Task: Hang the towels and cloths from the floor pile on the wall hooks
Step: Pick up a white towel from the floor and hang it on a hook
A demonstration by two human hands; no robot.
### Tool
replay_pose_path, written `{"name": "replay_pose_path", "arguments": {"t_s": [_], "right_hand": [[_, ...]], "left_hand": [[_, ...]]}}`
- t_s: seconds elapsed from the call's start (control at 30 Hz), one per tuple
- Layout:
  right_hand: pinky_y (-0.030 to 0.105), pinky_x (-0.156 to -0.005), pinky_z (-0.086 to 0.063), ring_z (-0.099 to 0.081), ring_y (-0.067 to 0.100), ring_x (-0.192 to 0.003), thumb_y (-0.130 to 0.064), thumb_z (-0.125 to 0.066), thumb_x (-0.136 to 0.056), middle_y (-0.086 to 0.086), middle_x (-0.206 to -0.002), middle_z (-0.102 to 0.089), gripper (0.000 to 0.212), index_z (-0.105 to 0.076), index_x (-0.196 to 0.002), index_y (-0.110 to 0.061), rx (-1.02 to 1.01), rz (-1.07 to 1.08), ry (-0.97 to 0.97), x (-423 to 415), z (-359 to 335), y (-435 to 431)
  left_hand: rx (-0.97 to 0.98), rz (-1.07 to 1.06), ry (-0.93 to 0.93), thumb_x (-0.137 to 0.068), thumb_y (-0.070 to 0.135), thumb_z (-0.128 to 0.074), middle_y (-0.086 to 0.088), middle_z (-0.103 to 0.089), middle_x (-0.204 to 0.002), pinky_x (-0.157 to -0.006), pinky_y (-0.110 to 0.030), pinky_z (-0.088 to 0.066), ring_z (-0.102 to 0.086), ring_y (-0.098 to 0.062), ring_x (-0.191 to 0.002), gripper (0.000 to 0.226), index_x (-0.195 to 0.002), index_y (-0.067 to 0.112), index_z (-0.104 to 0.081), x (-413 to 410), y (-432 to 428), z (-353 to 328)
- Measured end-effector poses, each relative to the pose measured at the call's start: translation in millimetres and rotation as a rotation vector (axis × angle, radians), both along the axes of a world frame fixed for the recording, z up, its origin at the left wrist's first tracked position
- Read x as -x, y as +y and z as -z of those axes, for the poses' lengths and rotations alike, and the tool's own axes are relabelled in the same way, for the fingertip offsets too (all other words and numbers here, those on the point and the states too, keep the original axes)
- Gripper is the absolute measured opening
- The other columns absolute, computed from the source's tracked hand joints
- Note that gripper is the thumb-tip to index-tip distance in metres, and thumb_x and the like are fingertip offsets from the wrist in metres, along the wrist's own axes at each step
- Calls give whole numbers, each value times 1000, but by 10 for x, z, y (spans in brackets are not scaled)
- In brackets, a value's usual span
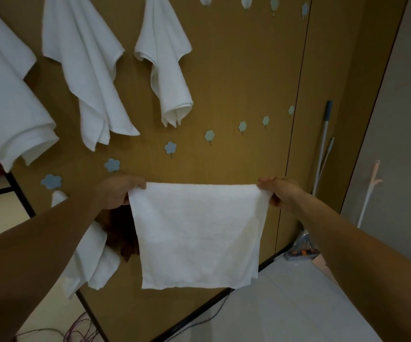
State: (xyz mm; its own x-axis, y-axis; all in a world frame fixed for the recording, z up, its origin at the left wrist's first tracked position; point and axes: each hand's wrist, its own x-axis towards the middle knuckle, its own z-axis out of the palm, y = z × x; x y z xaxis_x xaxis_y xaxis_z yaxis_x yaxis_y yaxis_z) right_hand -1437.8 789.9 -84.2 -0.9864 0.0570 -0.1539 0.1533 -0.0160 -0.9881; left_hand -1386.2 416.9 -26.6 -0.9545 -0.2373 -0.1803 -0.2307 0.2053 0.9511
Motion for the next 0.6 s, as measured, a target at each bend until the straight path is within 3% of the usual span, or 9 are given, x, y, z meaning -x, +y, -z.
{"name": "replay_pose_path", "arguments": {"t_s": [0.1, 0.17, 0.23, 0.3, 0.37, 0.47, 0.53, 0.6], "right_hand": [[33, -62, -48, -55, 21, -73, -19, -69, -86, 15, -95, -60, 26, -66, -104, -1, -198, -31, 39, 41, 25, 5], [44, -84, -55, -62, 30, -87, -29, -75, -81, 22, -106, -65, 42, -67, -109, 1, -267, -126, 7, 31, 22, -11], [47, -97, -51, -64, 33, -103, -40, -86, -62, 16, -111, -68, 61, -70, -107, -3, -343, -270, -91, -4, 8, -12], [41, -93, -53, -63, 30, -104, -38, -90, -53, 12, -112, -68, 68, -69, -107, -3, -439, -349, -150, -7, 7, -6], [35, -79, -50, -58, 26, -99, -31, -90, -60, 11, -114, -63, 66, -62, -113, -2, -563, -314, -124, 6, 6, -20], [30, -71, -45, -56, 24, -95, -30, -83, -72, 13, -122, -60, 67, -57, -124, 2, -625, -184, 6, 47, -56, -62], [29, -70, -44, -56, 24, -93, -29, -78, -77, 15, -122, -60, 60, -57, -124, 2, -602, -136, 79, 72, -134, -95], [32, -73, -45, -57, 27, -95, -25, -73, -80, 17, -123, -59, 58, -54, -129, 1, -542, -82, 128, 88, -213, -129]], "left_hand": [[87, -4, -7, -80, -6, -61, -16, -56, -129, -105, -48, -42, -52, -34, -119, 49, -127, 2, -51, 32, -4, 23], [184, -15, -24, -79, -3, -66, -15, -55, -128, -105, -46, -42, -51, -33, -118, 49, -126, 2, -52, 55, -10, 50], [289, -27, -16, -76, 4, -72, -12, -54, -127, -103, -43, -42, -51, -31, -116, 54, -126, 5, -52, 67, -9, 72], [373, -67, 19, -75, 12, -77, -10, -54, -127, -102, -41, -42, -50, -28, -112, 58, -127, 7, -52, 84, -24, 95], [446, -102, 59, -73, 19, -79, -10, -54, -127, -104, -42, -40, -50, -29, -115, 62, -128, 8, -52, 102, -46, 118], [597, -114, 85, -78, 26, -76, -10, -55, -127, -108, -41, -37, -49, -31, -118, 55, -125, 6, -57, 103, -54, 108], [653, -115, 111, -80, 25, -72, -11, -59, -115, -103, -39, -40, -53, -30, -110, 35, -109, 6, -65, 84, -21, 69], [608, -142, 203, -80, 20, -70, -8, -61, -90, -87, -32, -44, -57, -25, -90, 13, -77, 9, -65, 80, 38, 36]]}}
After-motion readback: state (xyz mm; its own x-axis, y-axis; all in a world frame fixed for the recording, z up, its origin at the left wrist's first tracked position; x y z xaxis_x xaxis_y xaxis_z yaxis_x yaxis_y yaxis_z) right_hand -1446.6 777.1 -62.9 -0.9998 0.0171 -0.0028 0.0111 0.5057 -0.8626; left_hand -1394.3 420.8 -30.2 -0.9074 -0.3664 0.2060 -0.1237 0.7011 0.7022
